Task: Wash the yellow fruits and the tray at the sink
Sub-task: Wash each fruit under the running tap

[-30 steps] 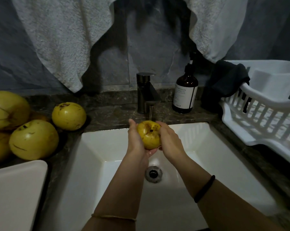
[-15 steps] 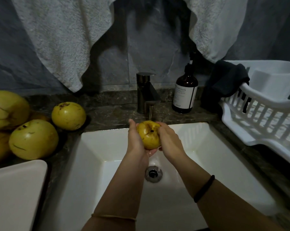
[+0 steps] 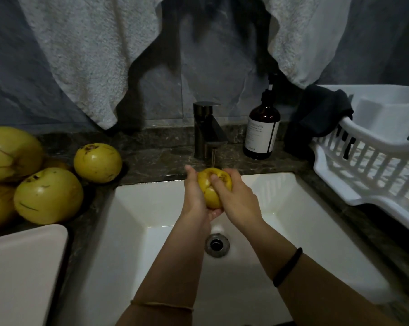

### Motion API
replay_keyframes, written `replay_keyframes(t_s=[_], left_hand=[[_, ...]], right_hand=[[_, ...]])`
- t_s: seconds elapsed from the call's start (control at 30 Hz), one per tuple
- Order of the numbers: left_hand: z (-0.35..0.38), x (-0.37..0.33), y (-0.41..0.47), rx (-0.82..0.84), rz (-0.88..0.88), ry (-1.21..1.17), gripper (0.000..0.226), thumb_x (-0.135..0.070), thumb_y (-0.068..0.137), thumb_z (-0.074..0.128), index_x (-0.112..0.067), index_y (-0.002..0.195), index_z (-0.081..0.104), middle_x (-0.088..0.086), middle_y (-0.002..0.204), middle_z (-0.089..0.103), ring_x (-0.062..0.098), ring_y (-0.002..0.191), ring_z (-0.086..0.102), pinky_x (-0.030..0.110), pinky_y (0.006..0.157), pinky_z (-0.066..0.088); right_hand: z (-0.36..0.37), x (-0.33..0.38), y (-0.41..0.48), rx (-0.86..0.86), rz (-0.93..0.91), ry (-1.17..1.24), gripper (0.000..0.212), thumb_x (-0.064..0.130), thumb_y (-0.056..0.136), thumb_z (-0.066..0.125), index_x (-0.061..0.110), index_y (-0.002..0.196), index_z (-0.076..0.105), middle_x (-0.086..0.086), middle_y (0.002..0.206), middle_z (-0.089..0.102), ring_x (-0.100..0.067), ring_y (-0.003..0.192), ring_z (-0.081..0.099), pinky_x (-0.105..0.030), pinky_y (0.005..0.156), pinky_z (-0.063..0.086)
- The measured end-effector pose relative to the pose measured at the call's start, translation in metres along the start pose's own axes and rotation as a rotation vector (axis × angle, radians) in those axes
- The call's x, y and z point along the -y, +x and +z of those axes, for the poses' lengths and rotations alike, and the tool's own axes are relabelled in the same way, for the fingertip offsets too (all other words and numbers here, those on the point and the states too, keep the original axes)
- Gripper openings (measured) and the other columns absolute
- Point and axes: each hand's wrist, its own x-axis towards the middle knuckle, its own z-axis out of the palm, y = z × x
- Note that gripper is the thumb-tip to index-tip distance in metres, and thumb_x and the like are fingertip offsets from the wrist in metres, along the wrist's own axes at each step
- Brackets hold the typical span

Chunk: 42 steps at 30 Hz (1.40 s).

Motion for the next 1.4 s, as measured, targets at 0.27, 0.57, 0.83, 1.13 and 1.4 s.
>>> replay_keyframes(t_s=[0.27,0.57,0.83,1.13,1.4], left_hand=[[0.003,0.003,0.001,-0.002,0.1,0.132,0.062,-0.07,0.088,0.032,-0.027,0.131,0.048,0.013,0.122,0.06,0.03,0.103,0.063,0.047,0.083,0.055],[0.002,0.004,-0.006,0.031,0.132,0.206,0.046,-0.053,0.088,0.055,-0.028,0.126,0.044,0.007,0.124,0.056,0.027,0.108,0.06,0.041,0.081,0.055],[0.004,0.001,-0.011,-0.058,0.174,0.32,0.05,-0.044,0.093,0.052,-0.027,0.135,0.031,0.009,0.131,0.047,0.029,0.109,0.056,0.035,0.06,0.055],[0.005,0.001,-0.012,-0.057,0.124,0.379,0.048,-0.047,0.095,0.048,-0.03,0.136,0.029,0.014,0.123,0.051,0.023,0.084,0.059,0.026,0.052,0.051],[0.002,0.002,-0.015,-0.003,0.115,0.218,0.046,-0.032,0.092,0.059,-0.019,0.131,0.039,0.011,0.12,0.054,0.023,0.093,0.06,0.031,0.063,0.057]], right_hand=[[-0.001,-0.003,0.006,-0.036,0.077,0.132,0.039,0.055,0.094,0.038,0.03,0.123,0.044,0.002,0.106,0.056,-0.024,0.104,0.057,-0.048,0.094,0.048],[-0.001,-0.002,0.005,-0.055,0.052,0.097,0.042,0.051,0.1,0.023,0.031,0.129,0.047,0.001,0.121,0.059,-0.021,0.112,0.055,-0.043,0.1,0.042],[-0.003,0.002,0.002,-0.047,0.036,0.064,0.044,0.046,0.102,0.018,0.038,0.137,0.043,0.003,0.132,0.056,-0.017,0.119,0.051,-0.035,0.102,0.034],[-0.002,0.0,0.003,-0.061,0.012,-0.006,0.044,0.043,0.103,0.019,0.031,0.139,0.04,0.001,0.129,0.057,-0.017,0.114,0.054,-0.034,0.097,0.036],[0.001,-0.003,0.004,-0.067,-0.03,0.082,0.04,0.04,0.103,0.023,0.036,0.139,0.038,0.004,0.135,0.053,-0.016,0.119,0.051,-0.036,0.104,0.039]])
